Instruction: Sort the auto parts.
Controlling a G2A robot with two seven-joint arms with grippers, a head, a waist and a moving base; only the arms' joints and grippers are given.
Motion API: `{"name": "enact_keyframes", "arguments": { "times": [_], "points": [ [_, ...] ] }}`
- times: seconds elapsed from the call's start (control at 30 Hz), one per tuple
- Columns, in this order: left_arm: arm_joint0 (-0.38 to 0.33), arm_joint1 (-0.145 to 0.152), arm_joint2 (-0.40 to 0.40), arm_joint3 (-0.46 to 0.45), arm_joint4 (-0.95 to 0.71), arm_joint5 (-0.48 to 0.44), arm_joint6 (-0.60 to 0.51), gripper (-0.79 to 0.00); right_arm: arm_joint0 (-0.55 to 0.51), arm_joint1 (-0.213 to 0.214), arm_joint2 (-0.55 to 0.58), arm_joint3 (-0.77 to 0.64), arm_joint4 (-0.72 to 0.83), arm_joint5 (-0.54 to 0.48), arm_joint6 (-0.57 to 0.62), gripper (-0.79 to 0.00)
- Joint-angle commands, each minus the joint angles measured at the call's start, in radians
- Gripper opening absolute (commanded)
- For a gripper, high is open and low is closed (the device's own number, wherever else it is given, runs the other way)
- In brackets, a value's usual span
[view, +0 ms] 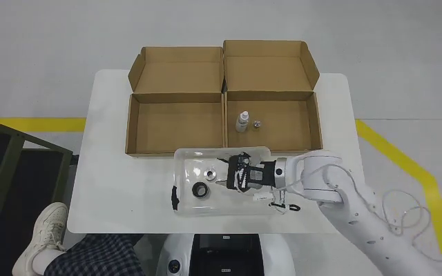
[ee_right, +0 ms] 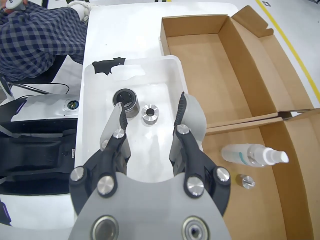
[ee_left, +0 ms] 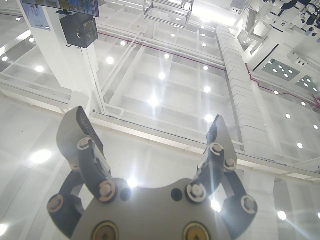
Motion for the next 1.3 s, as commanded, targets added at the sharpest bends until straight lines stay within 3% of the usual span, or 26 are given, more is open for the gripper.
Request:
{"name": "enact_keyframes", "arguments": {
  "times": [0.0,0.83,1.27],
  "points": [
    [0.0,0.0,0.0,0.0,0.0,0.0,0.0,0.0,0.016,-0.007,-0.029,0.025,-0.01,0.004,-0.006,-0.416],
    [0.0,0.0,0.0,0.0,0.0,0.0,0.0,0.0,0.086,-0.063,-0.181,0.223,-0.234,0.051,-0.102,-0.425],
    [0.0,0.0,0.0,0.0,0.0,0.0,0.0,0.0,0.117,-0.091,-0.22,0.306,-0.253,0.053,-0.108,-0.419]
  ]
}}
